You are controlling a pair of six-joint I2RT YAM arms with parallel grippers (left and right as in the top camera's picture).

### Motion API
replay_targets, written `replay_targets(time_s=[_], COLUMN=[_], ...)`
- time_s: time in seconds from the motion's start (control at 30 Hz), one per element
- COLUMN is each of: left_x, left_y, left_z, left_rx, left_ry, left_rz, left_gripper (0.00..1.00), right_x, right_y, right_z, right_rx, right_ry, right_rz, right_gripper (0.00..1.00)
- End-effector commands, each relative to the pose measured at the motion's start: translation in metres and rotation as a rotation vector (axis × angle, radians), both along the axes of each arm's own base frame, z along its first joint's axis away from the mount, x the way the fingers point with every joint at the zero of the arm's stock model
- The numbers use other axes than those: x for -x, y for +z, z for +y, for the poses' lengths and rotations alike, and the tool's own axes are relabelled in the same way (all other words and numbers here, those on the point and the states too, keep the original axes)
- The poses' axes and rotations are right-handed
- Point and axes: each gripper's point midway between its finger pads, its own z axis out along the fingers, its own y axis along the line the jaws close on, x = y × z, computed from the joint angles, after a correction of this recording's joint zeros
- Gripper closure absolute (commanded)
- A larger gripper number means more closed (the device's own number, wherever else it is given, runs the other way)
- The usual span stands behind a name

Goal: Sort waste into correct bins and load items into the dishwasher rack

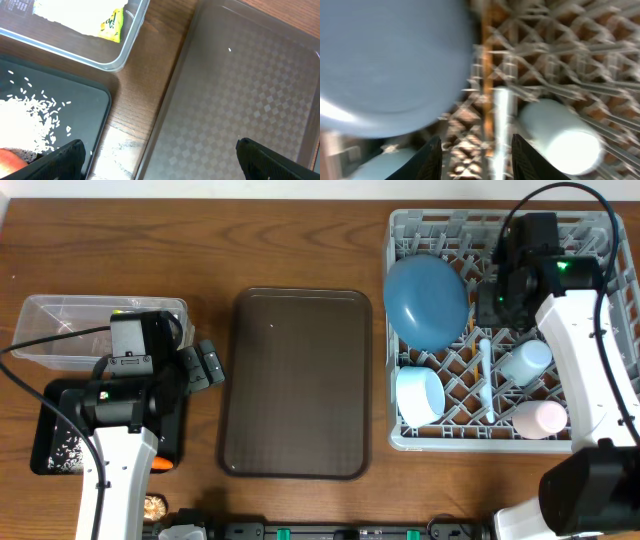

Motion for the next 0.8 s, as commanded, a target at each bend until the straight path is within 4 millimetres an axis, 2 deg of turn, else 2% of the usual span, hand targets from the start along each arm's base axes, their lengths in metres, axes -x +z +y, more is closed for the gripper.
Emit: replay_targets(time_s=[0.0,0.1,0.2,0.23,0.27,0.33,0.4,0.53,0.67,0.77], left_x=[-0.002,-0.002,-0.002,-0.002,-0.002,-0.002,-0.002,-0.002,-0.002,-0.002], left_y=[0.004,0.004,0.004,0.004,0.004,0.004,0.004,0.004,0.004,0.004], left_z=[0.004,0.004,0.004,0.004,0.004,0.004,0.004,0.004,0.004,0.004], left_rx=[-0.006,-0.006,-0.006,-0.006,-0.006,-0.006,-0.006,-0.006,-0.006,-0.006], left_ry=[0.020,0.020,0.020,0.020,0.020,0.020,0.020,0.020,0.020,0.020], left_rz=[-0.010,-0.010,-0.010,-0.010,-0.010,-0.010,-0.010,-0.010,-0.010,-0.010], left_gripper=[0.02,0.02,0.02,0.02,0.02,0.02,0.02,0.02,0.02,0.02], right_x=[0.003,0.014,0.029,0.033,0.038,0.051,0.065,0.087,0.105,0.120], right_y=[0.060,0.098,0.141,0.153,0.165,0.184,0.194,0.205,0.192,0.197], right_z=[0.047,0.073,0.102,0.107,0.113,0.124,0.133,0.143,0.118,0.096], right_rx=[-0.164,-0.233,-0.290,-0.294,-0.302,-0.328,-0.353,-0.386,-0.282,-0.219], right_ry=[0.143,0.235,0.337,0.358,0.381,0.424,0.463,0.517,0.487,0.429], right_rz=[-0.166,-0.279,-0.417,-0.456,-0.499,-0.553,-0.574,-0.586,-0.536,-0.551], right_gripper=[0.60,0.59,0.51,0.34,0.01,0.01,0.01,0.01,0.01,0.01])
